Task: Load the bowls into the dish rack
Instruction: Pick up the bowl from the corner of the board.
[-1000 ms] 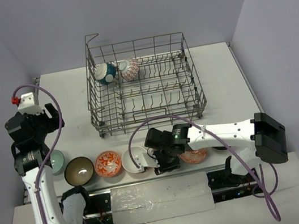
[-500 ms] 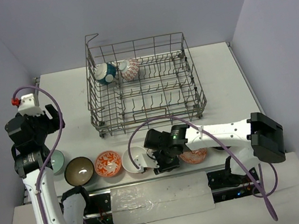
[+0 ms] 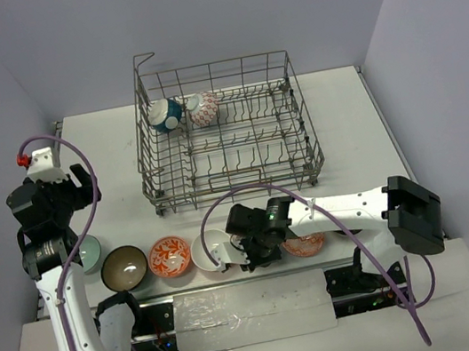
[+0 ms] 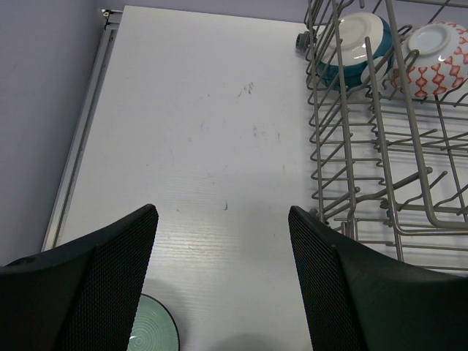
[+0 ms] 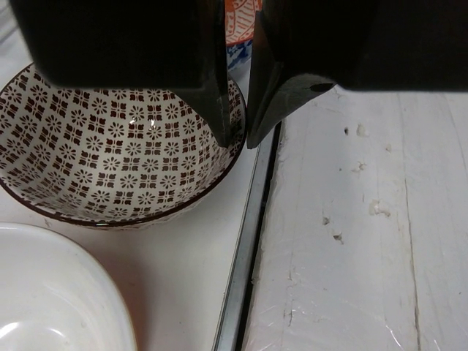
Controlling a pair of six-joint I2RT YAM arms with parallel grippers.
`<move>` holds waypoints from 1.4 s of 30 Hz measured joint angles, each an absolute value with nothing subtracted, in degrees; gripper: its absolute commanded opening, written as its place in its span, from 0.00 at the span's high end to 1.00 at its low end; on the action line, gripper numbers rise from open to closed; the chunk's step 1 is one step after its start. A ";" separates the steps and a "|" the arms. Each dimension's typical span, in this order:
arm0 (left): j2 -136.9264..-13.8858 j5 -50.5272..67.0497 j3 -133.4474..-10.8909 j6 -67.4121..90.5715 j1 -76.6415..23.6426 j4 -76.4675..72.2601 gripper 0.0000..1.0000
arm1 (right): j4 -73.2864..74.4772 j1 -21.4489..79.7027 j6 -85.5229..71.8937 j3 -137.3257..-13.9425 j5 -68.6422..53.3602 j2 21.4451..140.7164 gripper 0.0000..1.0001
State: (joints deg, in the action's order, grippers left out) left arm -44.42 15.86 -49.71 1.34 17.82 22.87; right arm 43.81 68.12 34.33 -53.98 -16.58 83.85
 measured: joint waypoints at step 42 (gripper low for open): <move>-42.96 18.20 -48.95 1.78 19.07 22.85 0.23 | 49.01 67.09 32.82 -55.42 -16.53 77.58 1.00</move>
